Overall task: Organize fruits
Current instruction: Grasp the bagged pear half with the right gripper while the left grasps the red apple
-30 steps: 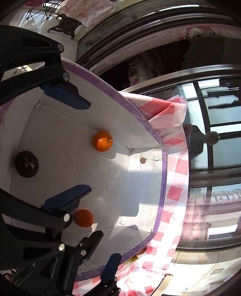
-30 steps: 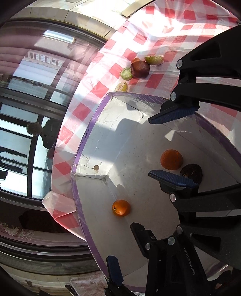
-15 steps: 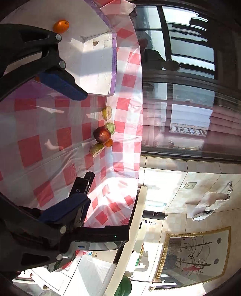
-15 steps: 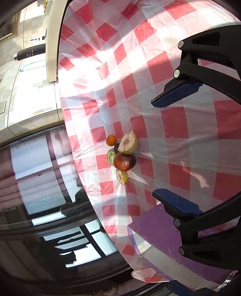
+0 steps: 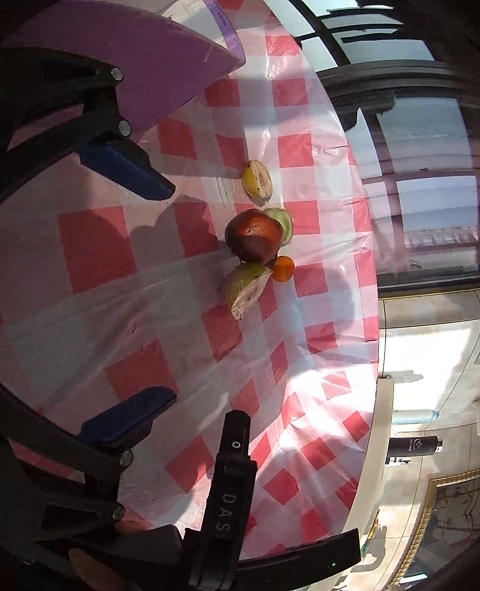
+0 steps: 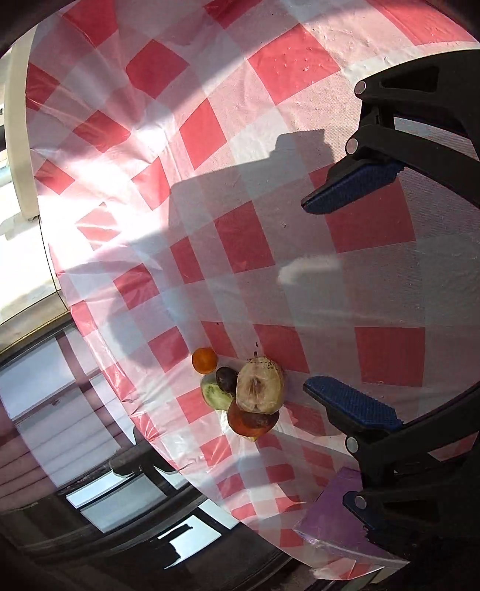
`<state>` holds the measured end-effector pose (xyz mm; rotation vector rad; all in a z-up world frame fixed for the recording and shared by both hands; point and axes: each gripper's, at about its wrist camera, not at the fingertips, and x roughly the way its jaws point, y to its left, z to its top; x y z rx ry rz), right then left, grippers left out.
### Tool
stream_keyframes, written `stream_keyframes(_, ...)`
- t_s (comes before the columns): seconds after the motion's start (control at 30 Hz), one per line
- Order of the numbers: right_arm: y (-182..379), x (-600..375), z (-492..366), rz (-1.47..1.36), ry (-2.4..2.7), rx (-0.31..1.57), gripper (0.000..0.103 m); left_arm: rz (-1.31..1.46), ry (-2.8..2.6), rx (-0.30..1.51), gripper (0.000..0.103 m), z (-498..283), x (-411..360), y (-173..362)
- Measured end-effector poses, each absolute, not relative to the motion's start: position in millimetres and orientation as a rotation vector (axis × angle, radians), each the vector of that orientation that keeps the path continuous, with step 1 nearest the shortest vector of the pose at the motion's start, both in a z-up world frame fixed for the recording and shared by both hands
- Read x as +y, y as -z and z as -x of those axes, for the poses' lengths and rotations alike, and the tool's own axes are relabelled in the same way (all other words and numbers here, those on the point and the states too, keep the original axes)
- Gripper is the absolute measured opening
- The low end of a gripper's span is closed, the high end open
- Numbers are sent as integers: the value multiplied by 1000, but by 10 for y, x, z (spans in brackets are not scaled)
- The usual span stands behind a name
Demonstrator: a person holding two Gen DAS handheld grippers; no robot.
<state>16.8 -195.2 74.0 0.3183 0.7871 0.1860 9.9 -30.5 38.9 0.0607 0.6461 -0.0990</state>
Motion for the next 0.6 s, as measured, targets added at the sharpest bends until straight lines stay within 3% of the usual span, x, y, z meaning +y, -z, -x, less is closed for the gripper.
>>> stream_keyframes(0.17, -710, -1645, -613, -175, -359, 835, 87, 262, 260, 759, 101, -274, 163, -173)
stream_keyframes(0.6, -493, -655, -1573, 59, -661, 997, 87, 187, 248, 767, 101, -295, 22, -140)
